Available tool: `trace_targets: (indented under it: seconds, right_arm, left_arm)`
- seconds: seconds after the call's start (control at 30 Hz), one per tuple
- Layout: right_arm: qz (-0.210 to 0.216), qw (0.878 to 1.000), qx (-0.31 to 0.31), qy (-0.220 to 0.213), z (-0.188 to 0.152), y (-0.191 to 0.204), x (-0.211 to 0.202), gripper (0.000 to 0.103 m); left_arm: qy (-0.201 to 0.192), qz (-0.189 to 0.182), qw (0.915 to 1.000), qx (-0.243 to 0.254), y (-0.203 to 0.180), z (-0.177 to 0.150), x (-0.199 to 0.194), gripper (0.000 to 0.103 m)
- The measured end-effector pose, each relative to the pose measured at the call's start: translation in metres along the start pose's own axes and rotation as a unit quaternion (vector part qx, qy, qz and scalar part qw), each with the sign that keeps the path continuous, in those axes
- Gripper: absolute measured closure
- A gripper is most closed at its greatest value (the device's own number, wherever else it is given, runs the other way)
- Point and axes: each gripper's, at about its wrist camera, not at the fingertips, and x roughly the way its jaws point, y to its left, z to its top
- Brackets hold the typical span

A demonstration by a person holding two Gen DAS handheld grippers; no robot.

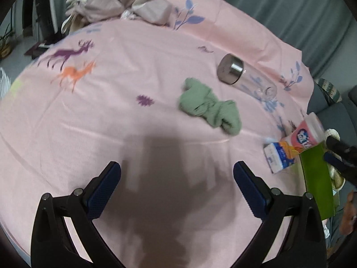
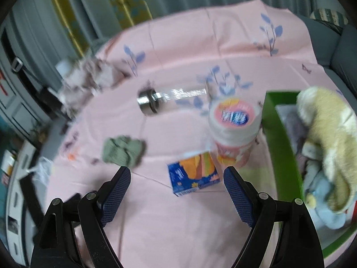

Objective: Organize soft objects
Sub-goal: 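Move the right gripper back to the blue tissue pack, then grasp the blue Tempo tissue pack with the right gripper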

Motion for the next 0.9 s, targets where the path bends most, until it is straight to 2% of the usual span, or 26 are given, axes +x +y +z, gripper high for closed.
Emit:
trace_targets:
  seconds: [0.13,0.3,0.4,0.5,0.53,0.6,0.63,0.73,0.9]
  right_arm:
    - [-0.037,0.999,0.0,0.032,-0.006,-0.006,0.032,0.017]
    - [-0.044,0.998,-0.006,0.052,-0.009,-0.005,0.053,0.017]
    - [-0.05,0.997,-0.009,0.057,-0.011,-0.004,0.064,0.017]
    - [-0.077,0.995,-0.012,0.058,-0.015,-0.002,0.07,0.017]
    - [-0.078,0.995,-0.018,0.057,-0.016,0.0,0.072,0.023]
    - [-0.084,0.995,-0.021,0.053,-0.018,0.003,0.071,0.024]
    - [-0.079,0.995,-0.021,0.056,-0.02,0.006,0.069,0.025]
    - [-0.028,0.996,-0.015,0.081,-0.024,0.014,0.068,0.025]
    - [0.033,0.991,-0.007,0.128,-0.035,0.037,0.067,0.025]
  left_arm:
    - [0.003,0.001,0.9999,-0.01,0.001,-0.001,0.001,0.003]
    - [-0.003,-0.002,1.0,-0.003,0.0,-0.002,-0.003,0.003]
    - [-0.004,-0.002,1.0,-0.008,0.001,-0.002,-0.004,0.003]
    - [-0.006,0.001,0.9999,-0.011,0.002,-0.001,-0.005,0.003]
    - [-0.006,0.0,0.9999,-0.011,0.002,-0.001,-0.005,0.003]
    - [-0.007,-0.003,0.9999,-0.011,0.002,-0.001,-0.006,0.003]
    - [-0.009,-0.002,0.9999,-0.01,0.002,-0.001,-0.007,0.003]
    - [-0.017,0.008,0.9998,-0.009,0.003,-0.001,-0.01,0.003]
    - [-0.02,0.008,0.9997,-0.015,0.008,0.003,-0.013,0.003]
